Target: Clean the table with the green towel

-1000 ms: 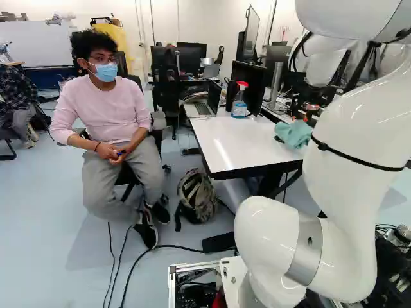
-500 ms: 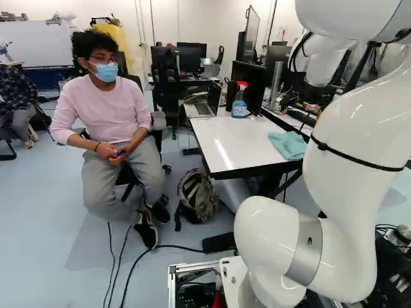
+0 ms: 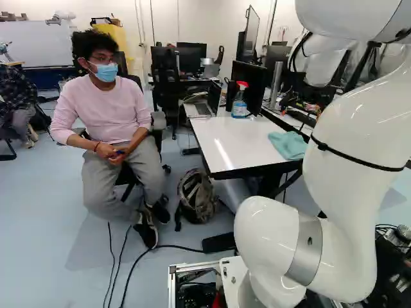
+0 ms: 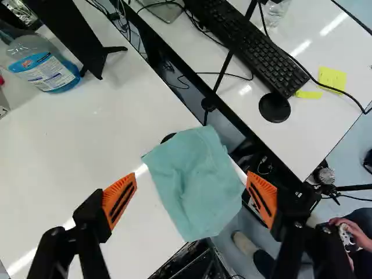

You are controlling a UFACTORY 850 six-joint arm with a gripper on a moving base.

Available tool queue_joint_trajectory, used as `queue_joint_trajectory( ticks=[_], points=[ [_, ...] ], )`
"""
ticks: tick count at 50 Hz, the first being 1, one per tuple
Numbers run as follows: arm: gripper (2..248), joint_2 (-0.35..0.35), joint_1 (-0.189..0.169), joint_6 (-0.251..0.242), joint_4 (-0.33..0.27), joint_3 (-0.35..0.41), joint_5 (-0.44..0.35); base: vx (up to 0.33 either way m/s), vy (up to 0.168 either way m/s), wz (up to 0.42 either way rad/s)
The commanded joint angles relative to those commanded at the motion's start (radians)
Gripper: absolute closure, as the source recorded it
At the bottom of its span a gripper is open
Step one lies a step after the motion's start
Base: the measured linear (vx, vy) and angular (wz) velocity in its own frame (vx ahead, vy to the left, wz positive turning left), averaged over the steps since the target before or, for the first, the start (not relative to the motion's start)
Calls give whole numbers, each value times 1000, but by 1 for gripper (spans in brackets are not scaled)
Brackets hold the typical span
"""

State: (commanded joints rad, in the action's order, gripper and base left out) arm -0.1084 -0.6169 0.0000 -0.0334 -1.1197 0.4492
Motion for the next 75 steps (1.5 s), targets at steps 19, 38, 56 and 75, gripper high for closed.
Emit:
queue_joint_trajectory(
  ticks=[19, 38, 56, 75],
  points=[
    [3, 13, 21, 0, 1, 35, -45, 0, 0, 0],
    [3, 38, 61, 0, 3, 102, -131, 0, 0, 0],
    [3, 73, 117, 0, 6, 196, -250, 0, 0, 0],
    [3, 122, 194, 0, 10, 324, -415, 0, 0, 0]
  ],
)
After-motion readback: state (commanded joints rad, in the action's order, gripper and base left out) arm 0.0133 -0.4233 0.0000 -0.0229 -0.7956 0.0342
